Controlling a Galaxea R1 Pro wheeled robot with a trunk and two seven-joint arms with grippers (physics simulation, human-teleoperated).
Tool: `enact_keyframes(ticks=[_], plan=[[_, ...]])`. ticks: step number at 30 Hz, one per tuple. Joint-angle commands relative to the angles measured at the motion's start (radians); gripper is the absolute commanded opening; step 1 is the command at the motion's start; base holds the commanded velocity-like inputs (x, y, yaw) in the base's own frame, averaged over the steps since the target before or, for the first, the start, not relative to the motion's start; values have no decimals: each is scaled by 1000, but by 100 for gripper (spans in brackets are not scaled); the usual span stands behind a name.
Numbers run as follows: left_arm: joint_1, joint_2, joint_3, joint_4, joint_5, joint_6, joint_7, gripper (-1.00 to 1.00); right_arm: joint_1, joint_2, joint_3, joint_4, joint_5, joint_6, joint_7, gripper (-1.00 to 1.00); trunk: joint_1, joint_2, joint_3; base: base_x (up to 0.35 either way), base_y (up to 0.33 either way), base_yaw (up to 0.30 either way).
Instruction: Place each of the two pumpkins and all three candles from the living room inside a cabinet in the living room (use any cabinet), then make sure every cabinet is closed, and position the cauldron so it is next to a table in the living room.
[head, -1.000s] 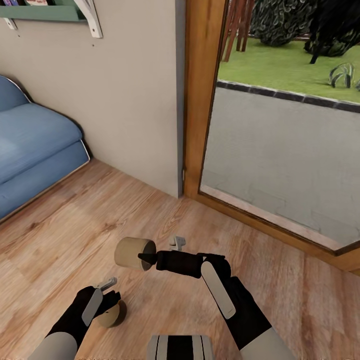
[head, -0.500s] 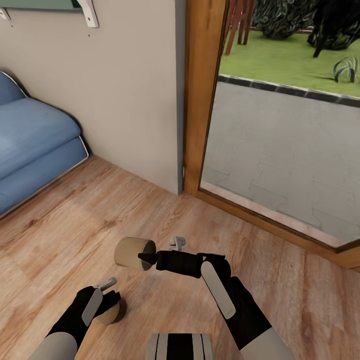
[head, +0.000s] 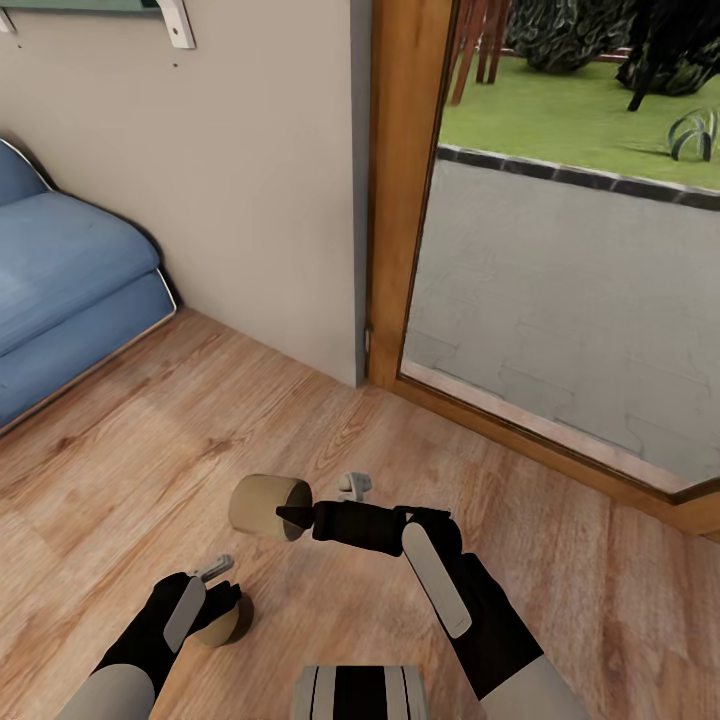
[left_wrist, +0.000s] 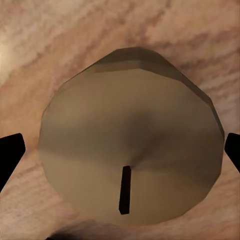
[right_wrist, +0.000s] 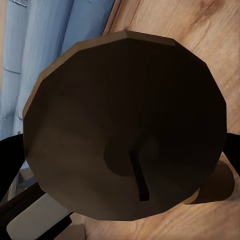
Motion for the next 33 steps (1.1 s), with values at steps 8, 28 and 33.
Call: enact_keyframes(ticks=[8, 28, 33], plan=[[0, 0, 0, 0, 0, 0, 1, 100, 0, 0, 0, 0, -1, 0, 0, -100, 2, -1, -15, 0, 0, 0], [0, 0, 2, 0, 0, 0, 1, -100, 0, 0, 1, 0, 0, -1, -1, -100, 2, -1, -15, 0, 0, 0], [0, 0, 3, 0, 0, 2, 0, -100, 0, 0, 1, 0, 0, -1, -1, -100, 2, -1, -15, 0, 0, 0]])
